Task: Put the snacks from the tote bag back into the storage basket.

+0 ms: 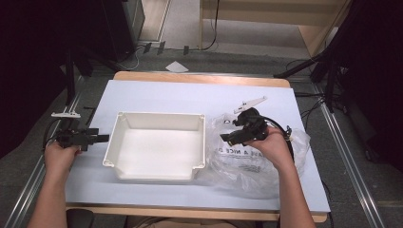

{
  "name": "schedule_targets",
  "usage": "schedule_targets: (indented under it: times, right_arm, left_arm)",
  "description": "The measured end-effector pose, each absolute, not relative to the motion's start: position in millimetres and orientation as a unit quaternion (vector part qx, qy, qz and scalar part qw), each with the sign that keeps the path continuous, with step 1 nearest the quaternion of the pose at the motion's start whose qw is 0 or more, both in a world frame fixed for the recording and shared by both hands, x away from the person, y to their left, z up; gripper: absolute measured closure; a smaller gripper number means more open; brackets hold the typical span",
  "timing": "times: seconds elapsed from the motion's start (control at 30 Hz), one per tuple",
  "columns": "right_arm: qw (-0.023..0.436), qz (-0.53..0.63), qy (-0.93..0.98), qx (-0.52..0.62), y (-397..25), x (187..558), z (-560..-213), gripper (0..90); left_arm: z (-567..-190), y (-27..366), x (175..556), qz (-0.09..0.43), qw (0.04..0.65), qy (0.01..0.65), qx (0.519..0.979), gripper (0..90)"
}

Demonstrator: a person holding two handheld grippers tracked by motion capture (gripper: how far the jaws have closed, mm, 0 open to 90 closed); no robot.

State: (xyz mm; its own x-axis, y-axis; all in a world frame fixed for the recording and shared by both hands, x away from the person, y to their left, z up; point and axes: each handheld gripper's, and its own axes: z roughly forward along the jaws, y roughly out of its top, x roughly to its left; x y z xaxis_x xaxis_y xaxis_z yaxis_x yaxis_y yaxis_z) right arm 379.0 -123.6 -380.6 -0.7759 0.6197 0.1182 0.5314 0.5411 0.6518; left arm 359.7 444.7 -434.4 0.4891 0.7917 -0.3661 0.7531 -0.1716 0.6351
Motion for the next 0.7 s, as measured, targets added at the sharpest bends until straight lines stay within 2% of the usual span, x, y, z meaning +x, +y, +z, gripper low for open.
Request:
schedule_targets:
  times: [0.4,0.7]
  right_arm:
    - [0.090,0.335,0.881,0.323,-126.3,377.9,-376.9,20.8]
    - [0.094,0.329,0.878,0.333,-128.3,377.6,-374.4,20.6]
  left_arm:
    - [-434.3,444.4,359.7,0.024,0.398,0.505,0.765,16.2]
    - [-434.3,444.6,359.6,0.025,0.398,0.505,0.765,16.2]
